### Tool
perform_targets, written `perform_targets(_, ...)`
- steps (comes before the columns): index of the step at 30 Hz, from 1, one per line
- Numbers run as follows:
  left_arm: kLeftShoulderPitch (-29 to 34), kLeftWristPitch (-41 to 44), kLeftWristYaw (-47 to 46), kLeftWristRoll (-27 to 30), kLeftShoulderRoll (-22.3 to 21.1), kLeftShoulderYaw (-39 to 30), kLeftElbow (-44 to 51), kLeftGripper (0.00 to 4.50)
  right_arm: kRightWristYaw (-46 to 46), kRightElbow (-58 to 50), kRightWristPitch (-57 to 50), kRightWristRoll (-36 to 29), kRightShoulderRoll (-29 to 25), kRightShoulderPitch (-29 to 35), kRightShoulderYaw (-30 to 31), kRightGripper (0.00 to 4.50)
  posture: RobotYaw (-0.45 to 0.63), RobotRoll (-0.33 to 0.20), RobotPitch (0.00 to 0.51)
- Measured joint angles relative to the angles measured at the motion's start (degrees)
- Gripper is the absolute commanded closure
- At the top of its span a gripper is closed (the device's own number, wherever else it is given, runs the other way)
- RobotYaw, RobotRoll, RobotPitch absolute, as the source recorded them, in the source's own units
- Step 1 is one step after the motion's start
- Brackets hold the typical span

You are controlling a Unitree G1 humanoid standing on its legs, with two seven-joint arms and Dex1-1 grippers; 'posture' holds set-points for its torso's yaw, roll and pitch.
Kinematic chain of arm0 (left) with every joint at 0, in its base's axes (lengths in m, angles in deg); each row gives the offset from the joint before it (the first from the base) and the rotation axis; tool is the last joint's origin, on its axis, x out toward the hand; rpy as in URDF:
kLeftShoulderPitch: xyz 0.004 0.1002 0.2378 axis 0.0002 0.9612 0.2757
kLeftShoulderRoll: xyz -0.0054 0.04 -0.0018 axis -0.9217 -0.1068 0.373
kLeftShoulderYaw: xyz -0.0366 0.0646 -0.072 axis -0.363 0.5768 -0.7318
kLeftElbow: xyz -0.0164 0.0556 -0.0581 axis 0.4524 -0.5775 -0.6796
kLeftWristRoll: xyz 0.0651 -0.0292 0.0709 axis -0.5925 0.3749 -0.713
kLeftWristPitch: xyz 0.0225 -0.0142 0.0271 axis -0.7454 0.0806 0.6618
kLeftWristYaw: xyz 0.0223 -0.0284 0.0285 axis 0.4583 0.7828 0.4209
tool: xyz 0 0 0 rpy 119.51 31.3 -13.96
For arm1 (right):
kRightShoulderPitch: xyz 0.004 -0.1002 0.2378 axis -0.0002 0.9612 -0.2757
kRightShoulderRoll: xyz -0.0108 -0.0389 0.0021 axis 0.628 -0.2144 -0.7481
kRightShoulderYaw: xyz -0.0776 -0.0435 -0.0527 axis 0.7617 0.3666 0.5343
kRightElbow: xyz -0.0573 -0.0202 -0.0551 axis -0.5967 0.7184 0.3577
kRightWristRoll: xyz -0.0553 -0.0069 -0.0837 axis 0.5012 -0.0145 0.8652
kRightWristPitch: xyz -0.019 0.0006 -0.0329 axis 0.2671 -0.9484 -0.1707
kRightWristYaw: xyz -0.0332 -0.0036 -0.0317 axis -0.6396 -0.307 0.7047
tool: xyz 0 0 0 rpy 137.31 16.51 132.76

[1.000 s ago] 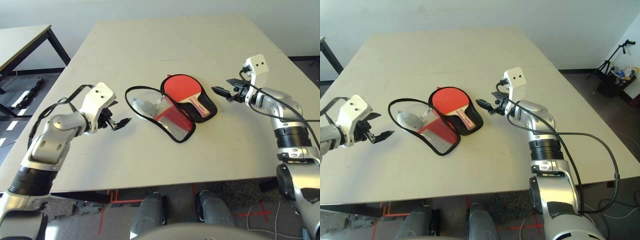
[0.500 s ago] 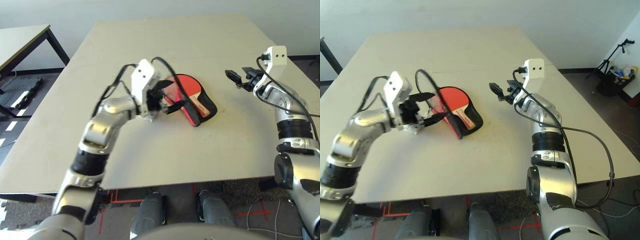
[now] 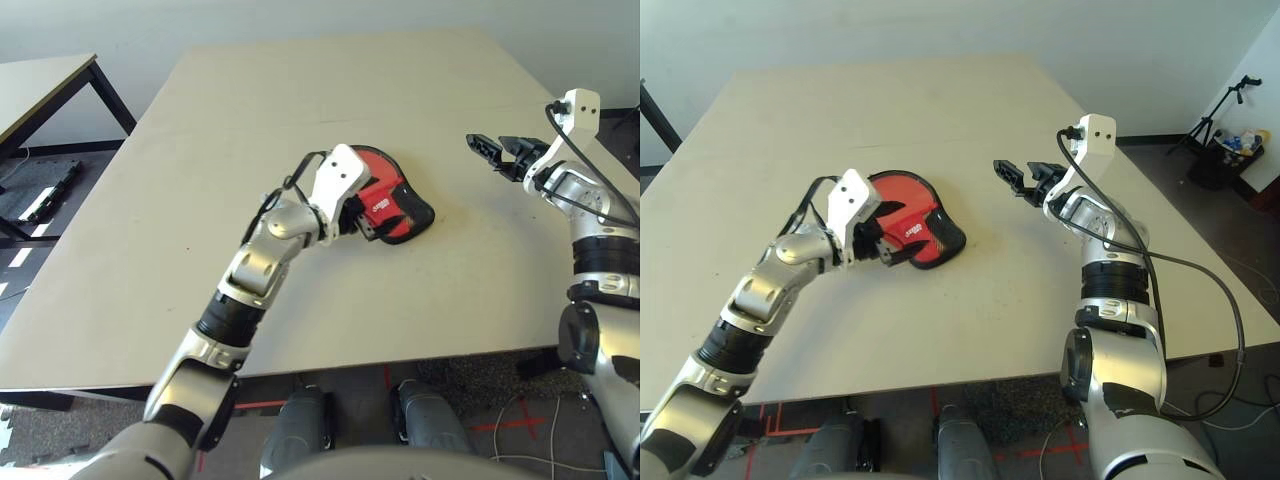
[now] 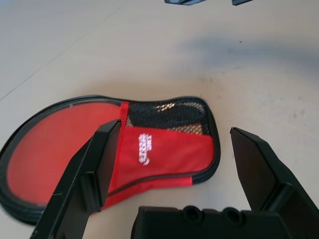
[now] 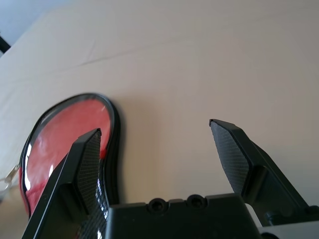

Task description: Store the ping-pong paddle in its case and zip it.

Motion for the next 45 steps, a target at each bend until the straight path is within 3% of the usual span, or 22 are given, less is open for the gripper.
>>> perform_targets(6, 2.95, 4.75, 1.88, 1.17, -3.17, -0.13, 6.28, 0.00, -2.34, 2.72, -4.96, 0.08, 1.76, -0.43, 2.95, 0.03, 0.02, 0.000, 0.052)
perform_targets(14, 3.61, 8.56, 3.30, 3.10, -7.81, -2.63, 10.37, 0.00, -3.22, 10.45, -3.82, 1.74, 5.34, -3.54, 5.79, 0.03, 0.04, 0.000, 0.058)
perform_targets(30, 3.05, 11.88, 3.89, 4.76, -8.11, -3.44, 12.95, 0.00, -2.57, 22.82, -3.35, 3.66, 9.31, -8.34, 5.58, 0.03, 0.03, 0.000, 0.065)
perform_targets(45, 2.47, 12.12, 3.93, 4.77, -8.21, -3.43, 13.03, 0.00, -3.99, 19.77, -11.14, 2.25, 9.25, -6.75, 3.86, 4.48, 0.03, 0.000, 0.063)
